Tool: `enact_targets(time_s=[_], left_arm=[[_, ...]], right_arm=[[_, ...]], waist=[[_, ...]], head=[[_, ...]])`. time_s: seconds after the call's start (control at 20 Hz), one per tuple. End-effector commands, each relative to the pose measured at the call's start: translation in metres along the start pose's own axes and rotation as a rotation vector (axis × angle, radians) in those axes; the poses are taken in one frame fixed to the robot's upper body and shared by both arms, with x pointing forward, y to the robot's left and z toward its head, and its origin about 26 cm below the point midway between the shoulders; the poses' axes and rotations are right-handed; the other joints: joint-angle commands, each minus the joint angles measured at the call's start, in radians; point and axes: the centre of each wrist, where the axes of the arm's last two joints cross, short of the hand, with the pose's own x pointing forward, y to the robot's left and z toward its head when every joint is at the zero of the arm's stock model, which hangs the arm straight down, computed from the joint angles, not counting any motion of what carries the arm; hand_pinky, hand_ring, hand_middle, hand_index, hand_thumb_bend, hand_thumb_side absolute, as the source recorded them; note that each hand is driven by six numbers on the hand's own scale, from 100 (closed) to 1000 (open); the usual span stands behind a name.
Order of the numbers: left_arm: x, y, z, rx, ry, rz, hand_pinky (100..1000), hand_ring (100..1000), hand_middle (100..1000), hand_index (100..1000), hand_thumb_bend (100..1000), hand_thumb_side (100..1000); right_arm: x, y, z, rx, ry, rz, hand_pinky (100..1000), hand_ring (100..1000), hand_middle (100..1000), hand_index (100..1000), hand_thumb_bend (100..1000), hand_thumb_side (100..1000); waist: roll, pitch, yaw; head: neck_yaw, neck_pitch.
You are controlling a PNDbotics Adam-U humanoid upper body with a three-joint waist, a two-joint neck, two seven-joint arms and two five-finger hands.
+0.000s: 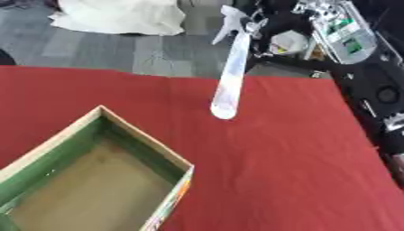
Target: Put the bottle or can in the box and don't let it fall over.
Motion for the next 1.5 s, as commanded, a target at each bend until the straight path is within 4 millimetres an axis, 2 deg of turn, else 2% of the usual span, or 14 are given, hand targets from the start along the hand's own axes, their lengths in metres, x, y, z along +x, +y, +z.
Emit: enact_targets(time_s=[0.05,0.35,0.6,0.95,1.5], left_arm=[[0.0076,0.0035,-0.0021,0.006,-0.032,-0.012,707,748,745,735,100,747],[0.0074,0.0036,-0.002,0.009,-0.032,-0.01,708,747,744,735,100,747],[0.0074,0.0036,-0.002,0.009,-0.032,-0.01,709,747,744,735,100,748],[0.0072,0.0036,-0.0018,0.01,-0.03,-0.01,709,747,744,735,100,750],[0.0069,0.004,-0.0015,0.01,-0.026,-0.014,710,747,743,735,100,749]], right_arm=[[0.0115,-0.0176,0.0089,-0.025,-0.026,0.052,754,576,591,697,100,100],[0.0132,-0.0162,0.0076,-0.001,-0.028,0.074,753,586,600,707,145,100],[0.0138,-0.0156,0.0071,0.0,-0.03,0.074,737,567,583,692,129,100],[0.0152,-0.0155,0.0069,-0.018,-0.041,0.073,681,455,458,575,100,100],[0.0145,-0.0163,0.0083,-0.059,-0.063,0.066,638,393,380,496,100,100]], waist=[[0.004,-0.02,0.001],[0.002,-0.02,0.001],[0.0,-0.019,0.003],[-0.005,-0.019,0.004],[-0.006,-0.024,0.002]], head=[[-0.003,-0.008],[-0.006,-0.008],[-0.007,-0.009],[-0.008,-0.006],[-0.008,-0.002]])
